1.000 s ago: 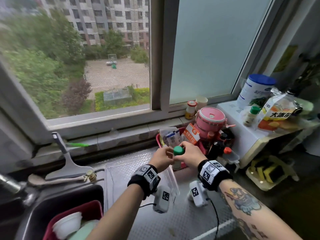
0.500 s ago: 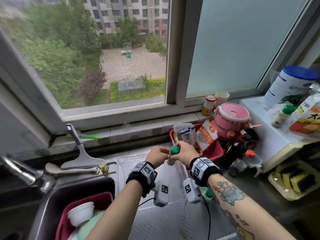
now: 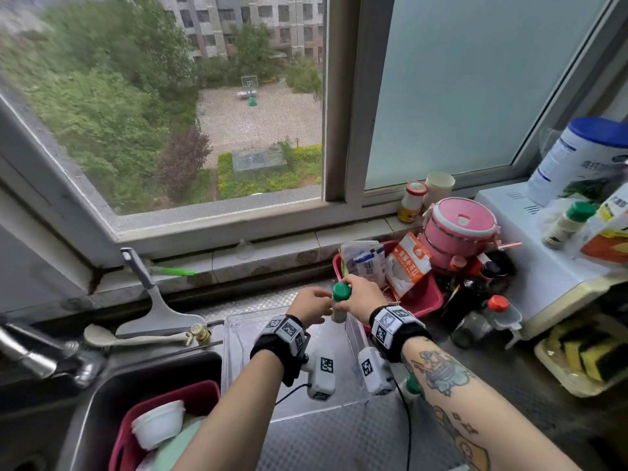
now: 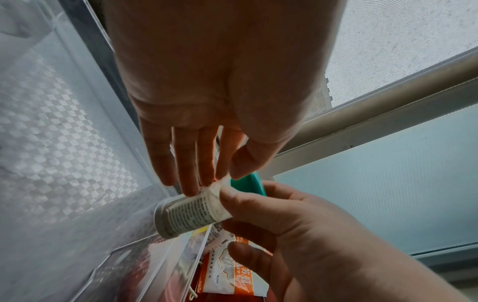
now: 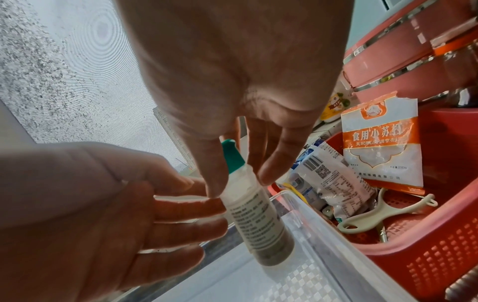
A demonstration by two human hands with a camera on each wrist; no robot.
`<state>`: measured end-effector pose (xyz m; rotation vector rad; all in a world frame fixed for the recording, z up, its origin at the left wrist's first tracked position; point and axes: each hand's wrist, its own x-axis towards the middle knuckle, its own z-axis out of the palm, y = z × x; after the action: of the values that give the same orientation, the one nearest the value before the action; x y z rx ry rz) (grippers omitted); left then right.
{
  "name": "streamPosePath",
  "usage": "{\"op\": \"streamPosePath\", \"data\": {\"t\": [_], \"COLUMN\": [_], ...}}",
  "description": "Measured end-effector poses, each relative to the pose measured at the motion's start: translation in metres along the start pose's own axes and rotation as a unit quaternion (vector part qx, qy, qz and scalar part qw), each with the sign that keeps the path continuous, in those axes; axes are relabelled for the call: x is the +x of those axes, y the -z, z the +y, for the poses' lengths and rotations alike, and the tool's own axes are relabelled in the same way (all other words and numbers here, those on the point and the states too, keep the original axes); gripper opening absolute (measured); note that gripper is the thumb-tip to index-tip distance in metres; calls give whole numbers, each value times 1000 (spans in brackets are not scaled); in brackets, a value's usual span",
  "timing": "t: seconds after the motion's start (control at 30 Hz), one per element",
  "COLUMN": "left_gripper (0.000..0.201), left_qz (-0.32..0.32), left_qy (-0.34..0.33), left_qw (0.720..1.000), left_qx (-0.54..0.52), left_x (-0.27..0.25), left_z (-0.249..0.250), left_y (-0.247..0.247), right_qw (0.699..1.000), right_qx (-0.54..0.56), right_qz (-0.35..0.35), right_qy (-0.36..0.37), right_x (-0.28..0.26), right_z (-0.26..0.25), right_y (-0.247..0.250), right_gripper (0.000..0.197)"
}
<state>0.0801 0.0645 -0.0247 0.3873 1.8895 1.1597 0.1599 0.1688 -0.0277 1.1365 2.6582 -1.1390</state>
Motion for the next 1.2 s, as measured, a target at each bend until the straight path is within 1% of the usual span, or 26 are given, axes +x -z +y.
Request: {"op": "streamPosePath", "data": {"t": [0.13, 0.3, 0.4, 0.53, 0.67, 0.83, 1.0, 1.1, 1.2], "left_gripper": [21, 31, 32, 29, 20, 15, 21, 18, 15], "left_qz": [3, 9, 11, 14, 14, 8, 17, 22, 6], "left_qy": [-1, 4, 7, 5, 1, 9, 8, 11, 21], "left_qw": [1000, 1000, 1000, 1000, 1000, 1000, 1000, 998, 997], "left_qx": [-5, 12, 18, 25, 19, 5, 21, 51, 79], "left_x": [2, 4, 4, 4, 1, -3, -14, -24, -35], "left_z": [0, -1, -2, -2, -3, -4, -3, -6, -10], "left_y": [0, -1, 1, 2, 3, 3, 3, 0, -12], "right_qw": [1000, 1000, 1000, 1000, 999, 1000, 1000, 1000, 999], "right_qx": [-8, -12, -19, -24, -22, -16, -27, -18, -16], "right_qz": [0, -4, -10, -11, -22, -23, -7, 7, 32], "right_qy": [4, 2, 4, 7, 8, 3, 7, 3, -19], "right_x": [3, 4, 3, 0, -2, -8, -19, -29, -40], "right_z": [1, 2, 2, 3, 5, 7, 16, 26, 40], "right_y": [0, 0, -1, -3, -1, 4, 13, 20, 29], "right_gripper": [47, 46, 48, 53, 64, 72, 69, 63, 55]}}
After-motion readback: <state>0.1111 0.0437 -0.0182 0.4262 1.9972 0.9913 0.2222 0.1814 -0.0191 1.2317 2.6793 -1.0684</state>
